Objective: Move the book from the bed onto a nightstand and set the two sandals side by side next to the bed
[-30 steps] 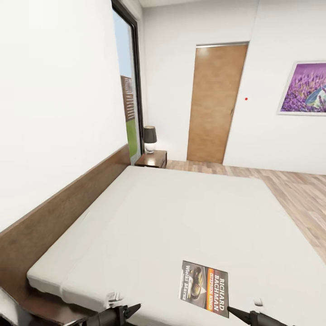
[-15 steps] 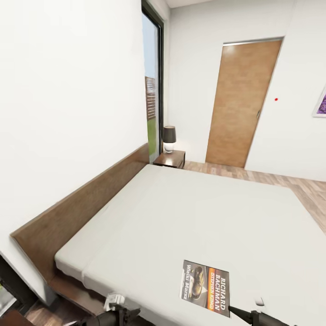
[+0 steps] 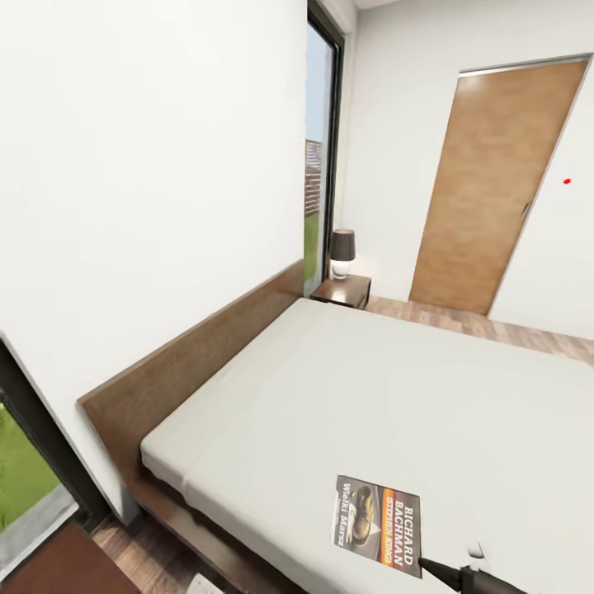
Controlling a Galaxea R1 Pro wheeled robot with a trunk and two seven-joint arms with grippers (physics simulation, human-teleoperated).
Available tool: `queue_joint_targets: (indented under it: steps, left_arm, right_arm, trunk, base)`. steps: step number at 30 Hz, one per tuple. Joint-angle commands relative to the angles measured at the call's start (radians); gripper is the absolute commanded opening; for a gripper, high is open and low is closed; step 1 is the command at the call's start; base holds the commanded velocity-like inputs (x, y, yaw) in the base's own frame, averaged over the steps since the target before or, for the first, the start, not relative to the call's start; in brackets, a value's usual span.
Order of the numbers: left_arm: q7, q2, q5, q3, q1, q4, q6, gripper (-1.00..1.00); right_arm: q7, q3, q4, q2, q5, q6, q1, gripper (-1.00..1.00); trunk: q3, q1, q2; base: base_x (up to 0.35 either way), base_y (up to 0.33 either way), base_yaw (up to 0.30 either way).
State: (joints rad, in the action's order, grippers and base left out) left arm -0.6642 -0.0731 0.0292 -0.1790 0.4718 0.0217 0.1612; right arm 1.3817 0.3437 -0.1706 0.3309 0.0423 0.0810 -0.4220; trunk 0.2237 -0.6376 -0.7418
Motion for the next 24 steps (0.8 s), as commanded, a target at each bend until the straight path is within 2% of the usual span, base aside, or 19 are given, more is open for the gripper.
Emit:
queue_joint_targets:
  steps: [1,6,14,21,24]
  left_arm:
    - [0.001,0.001,0.004,-0.005,0.001,-0.001,0.009,1.00]
    - [0.004,0.002,0.004,-0.005,0.001,-0.001,0.010,1.00]
    - [-0.003,0.006,0.007,-0.005,0.000,-0.002,0.010,1.00]
    - [-0.083,0.005,0.009,-0.005,-0.002,-0.001,0.011,1.00]
    - [-0.095,0.004,0.011,-0.005,-0.002,-0.001,0.011,1.00]
  right_arm:
    - [0.000,0.002,0.003,0.000,0.005,-0.001,0.000,-1.00]
    - [-0.042,0.001,0.039,-0.002,0.006,-0.015,0.000,-1.00]
    - [-0.050,0.001,0.046,-0.003,0.006,-0.017,0.000,-1.00]
    - [-0.050,0.001,0.046,-0.001,0.007,-0.017,0.000,-1.00]
    - [-0.049,0.001,0.046,-0.001,0.007,-0.017,0.000,-1.00]
  trunk:
    - [0.001,0.000,-0.001]
    - [0.001,0.000,-0.001]
    - [0.001,0.000,-0.001]
    - [0.001,0.000,-0.001]
    - [0.001,0.000,-0.001]
  base:
    - [0.000,0.000,0.273]
    - [0.000,0.000,0.272]
    - [0.000,0.000,0.262]
    - [0.000,0.000,0.248]
    - [0.000,0.000,0.236]
